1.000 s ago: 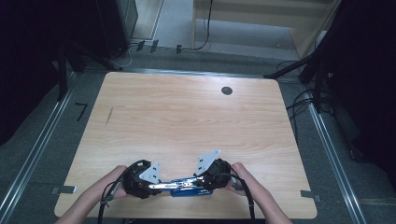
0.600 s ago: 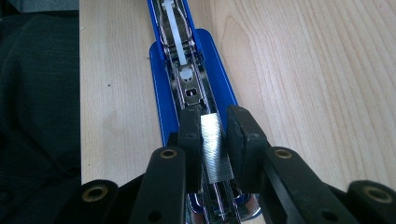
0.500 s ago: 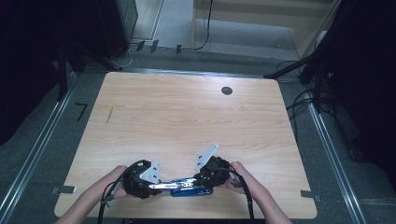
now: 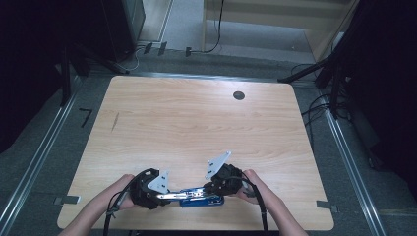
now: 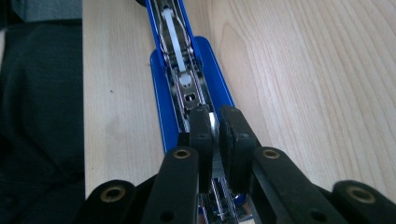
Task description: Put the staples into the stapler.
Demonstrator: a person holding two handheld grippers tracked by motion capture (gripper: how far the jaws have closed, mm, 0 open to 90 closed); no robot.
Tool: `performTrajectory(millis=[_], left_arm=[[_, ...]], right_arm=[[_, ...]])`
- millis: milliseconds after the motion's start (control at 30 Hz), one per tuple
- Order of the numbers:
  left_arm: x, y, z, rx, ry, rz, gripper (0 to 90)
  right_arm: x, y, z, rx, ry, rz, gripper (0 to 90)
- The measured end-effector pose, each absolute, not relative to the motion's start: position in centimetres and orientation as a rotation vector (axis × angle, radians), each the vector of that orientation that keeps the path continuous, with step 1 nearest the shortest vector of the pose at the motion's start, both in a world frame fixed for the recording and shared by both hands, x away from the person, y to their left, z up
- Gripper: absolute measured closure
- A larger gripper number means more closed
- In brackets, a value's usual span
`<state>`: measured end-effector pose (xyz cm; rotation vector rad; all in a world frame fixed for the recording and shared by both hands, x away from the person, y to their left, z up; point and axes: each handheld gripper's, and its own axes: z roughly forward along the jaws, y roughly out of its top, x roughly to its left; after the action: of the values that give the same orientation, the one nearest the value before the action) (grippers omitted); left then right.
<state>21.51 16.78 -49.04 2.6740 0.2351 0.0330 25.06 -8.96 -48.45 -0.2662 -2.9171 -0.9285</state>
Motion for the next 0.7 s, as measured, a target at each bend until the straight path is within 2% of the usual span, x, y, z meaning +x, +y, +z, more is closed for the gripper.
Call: performTrajectory(millis=[700], left_arm=[[21.52, 16.68, -49.00, 2.687, 0.222, 0.040, 66.1]], right_arm=[[25.76, -8.71, -49.13, -0.375, -2.851, -0.874, 74.9]])
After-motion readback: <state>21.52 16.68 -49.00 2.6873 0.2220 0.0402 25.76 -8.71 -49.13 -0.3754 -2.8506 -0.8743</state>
